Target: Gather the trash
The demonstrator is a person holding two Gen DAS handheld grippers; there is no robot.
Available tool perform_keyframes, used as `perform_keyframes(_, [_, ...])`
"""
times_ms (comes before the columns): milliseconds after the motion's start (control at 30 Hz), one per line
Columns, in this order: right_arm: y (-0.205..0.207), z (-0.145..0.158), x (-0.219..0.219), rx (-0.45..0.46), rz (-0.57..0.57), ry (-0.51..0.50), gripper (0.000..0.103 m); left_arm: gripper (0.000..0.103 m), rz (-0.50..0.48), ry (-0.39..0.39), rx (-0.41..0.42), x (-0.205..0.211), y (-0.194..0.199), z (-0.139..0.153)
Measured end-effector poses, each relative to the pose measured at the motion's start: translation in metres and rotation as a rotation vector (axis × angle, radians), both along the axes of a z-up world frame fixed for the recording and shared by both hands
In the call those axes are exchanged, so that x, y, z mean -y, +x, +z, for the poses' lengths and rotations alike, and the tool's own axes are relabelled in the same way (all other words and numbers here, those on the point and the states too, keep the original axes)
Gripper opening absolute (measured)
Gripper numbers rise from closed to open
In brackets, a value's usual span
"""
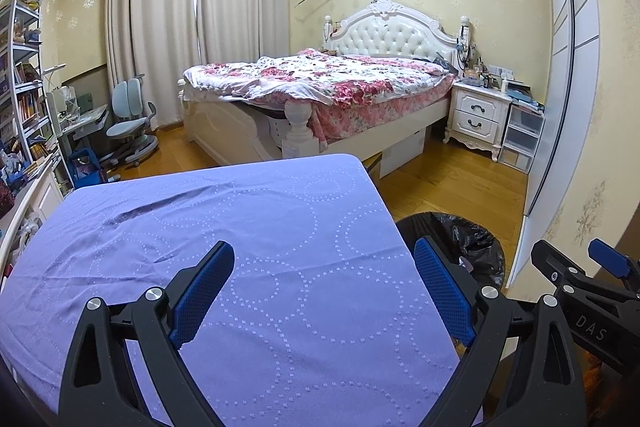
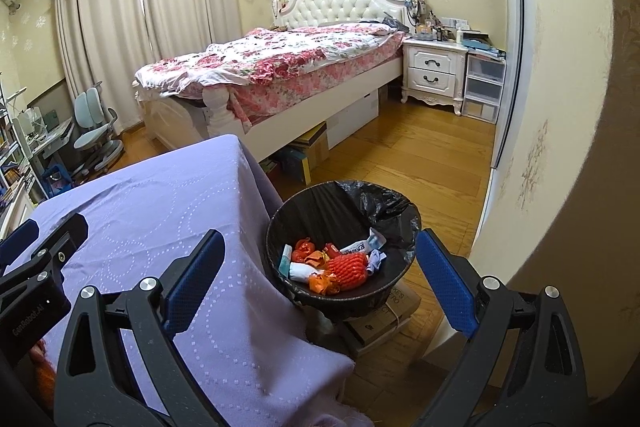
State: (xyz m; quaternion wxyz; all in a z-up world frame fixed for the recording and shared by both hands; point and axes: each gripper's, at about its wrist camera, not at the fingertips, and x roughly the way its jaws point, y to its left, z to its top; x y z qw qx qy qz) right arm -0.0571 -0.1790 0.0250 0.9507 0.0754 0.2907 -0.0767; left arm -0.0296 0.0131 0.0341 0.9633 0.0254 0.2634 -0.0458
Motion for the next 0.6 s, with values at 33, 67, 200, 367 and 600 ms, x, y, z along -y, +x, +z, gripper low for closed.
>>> perform_keyframes(33, [-0.0004, -0.0001, -0.0006, -0.001, 0.000, 0.002, 0.094, 0.091, -0.001, -0.001, -0.001, -0.0001, -0.0004, 0.0000])
perform_keyframes(67, [-0.0005, -0.0003, -0.0009, -0.002, 0.002, 0.004, 0.094, 0.091, 0.000, -0.002, -0.002, -0.0006, -0.0011, -0.0002])
perform_keyframes(200, [-0.0009, -0.0016, -0.0023, -0.006, 0.003, 0.005, 0.094, 0.091, -0.002, 0.000, -0.004, -0.0003, -0.0032, -0.0015])
perform_keyframes(367, [-0.0010, -0.0017, -0.0024, -0.005, 0.003, 0.005, 0.094, 0.091, -0.001, 0.000, -0.006, 0.0003, -0.0031, -0.0022])
perform_keyframes(600, [-0.0008, -0.0013, -0.0022, -0.005, 0.005, 0.004, 0.094, 0.091, 0.002, -0.002, -0.007, 0.0008, -0.0025, -0.0029])
